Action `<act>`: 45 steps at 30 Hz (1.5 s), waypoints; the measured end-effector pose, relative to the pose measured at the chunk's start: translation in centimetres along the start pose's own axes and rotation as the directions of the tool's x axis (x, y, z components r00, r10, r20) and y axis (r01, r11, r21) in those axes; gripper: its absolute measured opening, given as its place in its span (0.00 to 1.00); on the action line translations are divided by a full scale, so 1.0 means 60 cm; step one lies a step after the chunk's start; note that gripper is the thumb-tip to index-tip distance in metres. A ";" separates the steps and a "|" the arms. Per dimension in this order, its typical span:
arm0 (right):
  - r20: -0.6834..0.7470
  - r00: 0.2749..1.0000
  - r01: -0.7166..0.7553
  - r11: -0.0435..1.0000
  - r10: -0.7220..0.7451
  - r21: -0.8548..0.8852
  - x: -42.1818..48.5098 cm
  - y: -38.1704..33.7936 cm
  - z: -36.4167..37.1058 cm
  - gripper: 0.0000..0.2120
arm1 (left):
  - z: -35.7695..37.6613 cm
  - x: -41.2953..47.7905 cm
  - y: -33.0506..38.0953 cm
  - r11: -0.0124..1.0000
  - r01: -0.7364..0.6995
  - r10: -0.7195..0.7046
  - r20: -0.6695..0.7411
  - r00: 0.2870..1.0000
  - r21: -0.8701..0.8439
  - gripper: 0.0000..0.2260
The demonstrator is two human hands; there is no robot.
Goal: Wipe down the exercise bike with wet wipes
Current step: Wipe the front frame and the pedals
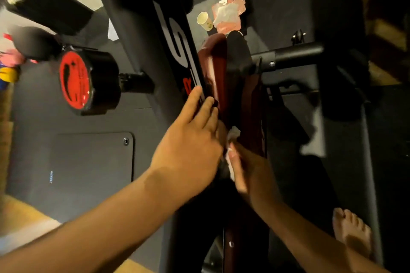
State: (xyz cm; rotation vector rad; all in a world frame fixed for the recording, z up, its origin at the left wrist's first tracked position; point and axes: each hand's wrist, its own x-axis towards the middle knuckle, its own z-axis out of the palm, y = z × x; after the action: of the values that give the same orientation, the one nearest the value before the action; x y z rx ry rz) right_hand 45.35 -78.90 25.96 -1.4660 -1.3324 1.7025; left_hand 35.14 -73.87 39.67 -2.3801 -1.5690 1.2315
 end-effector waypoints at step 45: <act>0.056 0.993 0.065 0.896 -0.100 0.439 -0.084 -0.180 0.042 0.29 | 0.059 -0.082 0.035 0.139 0.057 -0.613 -0.041 0.789 -0.989 0.31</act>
State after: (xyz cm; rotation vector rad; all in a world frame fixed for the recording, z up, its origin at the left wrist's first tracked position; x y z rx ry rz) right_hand 42.15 -80.03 37.66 -1.0792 -0.9454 1.8661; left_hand 33.68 -80.08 39.25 -2.0169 -2.9426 -0.7623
